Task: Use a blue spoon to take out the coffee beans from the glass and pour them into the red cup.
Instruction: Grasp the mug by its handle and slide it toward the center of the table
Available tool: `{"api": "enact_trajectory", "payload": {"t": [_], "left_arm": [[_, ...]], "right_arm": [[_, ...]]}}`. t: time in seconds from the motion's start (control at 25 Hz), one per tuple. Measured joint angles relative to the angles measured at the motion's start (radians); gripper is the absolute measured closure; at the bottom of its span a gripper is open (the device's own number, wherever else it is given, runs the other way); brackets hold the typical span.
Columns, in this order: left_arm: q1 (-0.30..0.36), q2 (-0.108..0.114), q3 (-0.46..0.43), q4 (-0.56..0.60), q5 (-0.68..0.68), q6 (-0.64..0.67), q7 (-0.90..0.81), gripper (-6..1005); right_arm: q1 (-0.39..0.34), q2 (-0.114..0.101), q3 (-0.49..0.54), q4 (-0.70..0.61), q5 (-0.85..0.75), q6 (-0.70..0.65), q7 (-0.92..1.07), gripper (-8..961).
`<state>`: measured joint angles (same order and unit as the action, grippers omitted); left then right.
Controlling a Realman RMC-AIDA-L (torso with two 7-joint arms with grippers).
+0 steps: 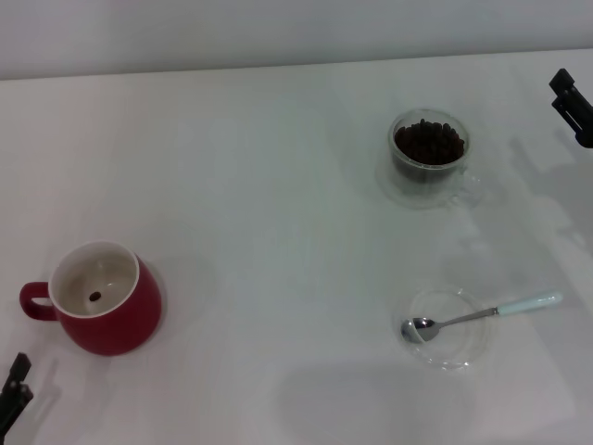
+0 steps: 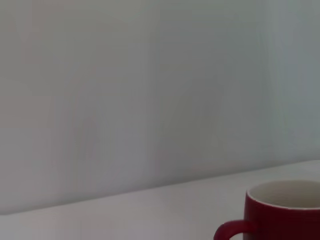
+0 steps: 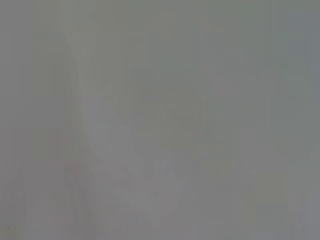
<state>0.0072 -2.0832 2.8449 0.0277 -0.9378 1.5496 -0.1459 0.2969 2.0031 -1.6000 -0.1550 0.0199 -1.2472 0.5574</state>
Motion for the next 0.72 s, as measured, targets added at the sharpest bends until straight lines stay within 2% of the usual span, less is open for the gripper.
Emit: {"api": "enact_trajectory", "payload": {"t": [0.72], "left_arm": [[-0.079,-0.002,-0.001,0.005,-0.034,-0.093,0.000,124]], "right_arm": [[0.000,0.000,-0.012,-0.002,0.000,0.001,0.010,139]]}}
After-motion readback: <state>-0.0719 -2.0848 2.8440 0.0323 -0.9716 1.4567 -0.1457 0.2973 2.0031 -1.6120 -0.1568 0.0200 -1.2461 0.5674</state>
